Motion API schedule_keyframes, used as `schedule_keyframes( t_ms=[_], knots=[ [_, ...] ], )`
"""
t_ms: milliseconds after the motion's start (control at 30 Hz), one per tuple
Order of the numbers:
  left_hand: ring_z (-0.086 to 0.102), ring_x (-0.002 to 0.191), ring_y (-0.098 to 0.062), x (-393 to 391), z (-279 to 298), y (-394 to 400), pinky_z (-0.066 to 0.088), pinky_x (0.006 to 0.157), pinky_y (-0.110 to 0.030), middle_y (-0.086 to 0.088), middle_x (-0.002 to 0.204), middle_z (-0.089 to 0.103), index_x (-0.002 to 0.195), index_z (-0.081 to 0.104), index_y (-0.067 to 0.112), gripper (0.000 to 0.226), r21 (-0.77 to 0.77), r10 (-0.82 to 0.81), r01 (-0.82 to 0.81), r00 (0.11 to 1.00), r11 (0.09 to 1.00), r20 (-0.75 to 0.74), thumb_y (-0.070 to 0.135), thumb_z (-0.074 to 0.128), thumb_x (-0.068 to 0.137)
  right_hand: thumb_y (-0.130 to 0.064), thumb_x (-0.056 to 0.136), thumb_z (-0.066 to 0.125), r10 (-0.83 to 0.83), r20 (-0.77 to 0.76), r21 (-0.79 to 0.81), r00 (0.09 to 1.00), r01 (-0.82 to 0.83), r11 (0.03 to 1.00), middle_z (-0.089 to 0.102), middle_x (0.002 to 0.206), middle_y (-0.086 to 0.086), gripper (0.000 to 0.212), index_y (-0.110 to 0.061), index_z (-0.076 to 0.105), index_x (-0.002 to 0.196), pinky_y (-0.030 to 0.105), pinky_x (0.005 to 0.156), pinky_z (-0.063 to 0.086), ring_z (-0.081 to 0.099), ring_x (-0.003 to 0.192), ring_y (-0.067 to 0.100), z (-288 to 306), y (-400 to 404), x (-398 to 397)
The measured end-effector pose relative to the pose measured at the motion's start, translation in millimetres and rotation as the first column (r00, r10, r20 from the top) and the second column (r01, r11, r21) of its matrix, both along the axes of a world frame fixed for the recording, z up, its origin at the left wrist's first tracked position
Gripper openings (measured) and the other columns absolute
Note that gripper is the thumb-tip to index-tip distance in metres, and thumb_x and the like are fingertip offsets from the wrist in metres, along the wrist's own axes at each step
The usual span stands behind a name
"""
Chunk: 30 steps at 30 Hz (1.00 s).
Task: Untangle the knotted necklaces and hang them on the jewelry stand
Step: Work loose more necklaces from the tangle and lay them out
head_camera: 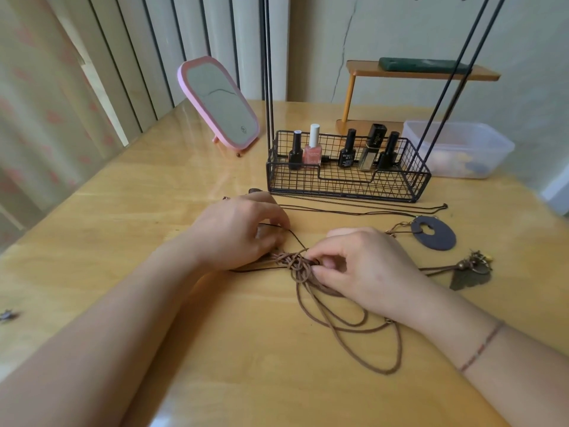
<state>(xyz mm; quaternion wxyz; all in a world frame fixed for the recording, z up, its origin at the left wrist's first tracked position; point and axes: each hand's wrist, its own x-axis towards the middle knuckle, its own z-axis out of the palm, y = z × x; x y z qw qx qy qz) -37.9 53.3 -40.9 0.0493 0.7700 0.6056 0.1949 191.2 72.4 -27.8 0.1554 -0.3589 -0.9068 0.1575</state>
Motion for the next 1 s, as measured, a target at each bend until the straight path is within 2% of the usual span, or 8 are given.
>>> schedule_keyframes(
  t_ms=[133, 267, 467, 567, 700, 800, 900, 1000],
  knots=[
    [0.053, 0.083, -0.003, -2.3, -0.4, 0.6, 0.051, 0.075, -0.031, 0.019, 0.105, 0.056, 0.103, 0.068, 0.038, 0.013, -0.023, 0.004, -0.003, 0.999, 1.000, 0.043, 0.034, 0.066, 0.090, -0.037, 0.101, 0.049, 0.035, 0.169, 0.016, 0.985, -0.038, 0.999, 0.055, 0.092, -0.020, 0.011, -0.038, 0.060, 0.098, 0.032, 0.072, 0.048, 0.054, 0.086, 0.004, 6.4, 4.1, 5.6],
    [0.054, 0.079, -0.001, -2.4, -2.4, 0.8, 0.050, 0.072, -0.030, 0.017, 0.105, 0.056, 0.102, 0.068, 0.037, 0.011, -0.018, 0.006, -0.005, 0.999, 1.000, 0.046, 0.037, 0.064, 0.092, -0.052, 0.094, 0.042, 0.048, 0.226, -0.157, 0.973, -0.012, 0.988, 0.058, 0.090, -0.024, 0.017, -0.043, 0.054, 0.085, 0.030, 0.076, 0.050, 0.055, 0.085, -0.003, 23.1, 20.7, 37.6],
    [0.054, 0.083, 0.007, -3.5, -7.4, 2.3, 0.044, 0.068, -0.023, 0.019, 0.101, 0.056, 0.100, 0.068, 0.038, 0.010, 0.002, 0.029, -0.029, 0.996, 1.000, 0.089, 0.041, 0.062, 0.093, -0.087, 0.073, 0.047, 0.140, -0.094, -0.366, 0.986, -0.165, 0.916, 0.070, 0.073, -0.004, 0.059, -0.029, 0.061, 0.074, 0.015, 0.059, 0.047, 0.060, 0.060, 0.003, 32.7, 39.6, 63.3],
    [0.056, 0.082, 0.002, -6.9, -7.8, 2.3, 0.047, 0.069, -0.028, 0.019, 0.103, 0.056, 0.102, 0.068, 0.038, 0.016, 0.011, 0.024, -0.026, 0.993, 1.000, 0.119, 0.047, 0.061, 0.090, -0.072, 0.073, 0.067, 0.168, -0.304, -0.361, 0.938, -0.277, 0.891, 0.068, 0.069, 0.011, 0.048, -0.026, 0.059, 0.064, 0.021, 0.062, 0.051, 0.064, 0.062, 0.014, 36.7, 40.4, 66.8],
    [0.058, 0.076, -0.004, -8.6, -4.9, 1.6, 0.052, 0.073, -0.034, 0.020, 0.106, 0.053, 0.111, 0.065, 0.039, 0.024, -0.013, 0.019, -0.018, 0.989, 1.000, 0.147, 0.043, 0.069, 0.088, -0.045, 0.072, 0.084, 0.051, -0.652, -0.339, 0.757, -0.351, 0.873, 0.065, 0.065, 0.008, 0.029, -0.026, 0.062, 0.076, 0.029, 0.055, 0.052, 0.061, 0.059, 0.024, 47.2, 46.3, 77.8],
    [0.059, 0.075, -0.004, -9.9, -3.0, 1.2, 0.053, 0.073, -0.035, 0.020, 0.105, 0.053, 0.114, 0.062, 0.040, 0.027, -0.016, -0.004, 0.007, 0.989, 1.000, 0.147, 0.048, 0.064, 0.088, -0.024, 0.088, 0.069, -0.097, -0.852, -0.351, 0.515, -0.422, 0.836, 0.058, 0.064, 0.001, 0.006, -0.023, 0.063, 0.089, 0.027, 0.055, 0.047, 0.057, 0.057, 0.020, 48.9, 53.4, 81.6],
    [0.058, 0.077, -0.003, -11.1, -3.9, 1.4, 0.053, 0.072, -0.036, 0.019, 0.098, 0.056, 0.108, 0.064, 0.038, 0.026, -0.021, -0.006, 0.009, 0.990, 1.000, 0.138, 0.054, 0.056, 0.089, -0.004, 0.096, 0.036, -0.247, -0.900, -0.397, 0.360, -0.439, 0.806, 0.049, 0.060, -0.004, 0.029, -0.023, 0.058, 0.091, 0.024, 0.056, 0.043, 0.049, 0.055, 0.015, 50.4, 57.8, 82.3],
    [0.056, 0.079, -0.004, -10.2, -2.4, -0.6, 0.051, 0.072, -0.036, 0.018, 0.091, 0.057, 0.098, 0.065, 0.036, 0.036, -0.007, -0.040, 0.040, 0.994, 0.999, 0.107, 0.064, 0.044, 0.089, -0.011, 0.085, 0.042, -0.301, -0.908, -0.411, 0.292, -0.477, 0.777, 0.046, 0.058, -0.007, 0.021, -0.024, 0.057, 0.092, 0.022, 0.056, 0.043, 0.047, 0.055, 0.013, 52.9, 59.9, 82.6]
  ],
)
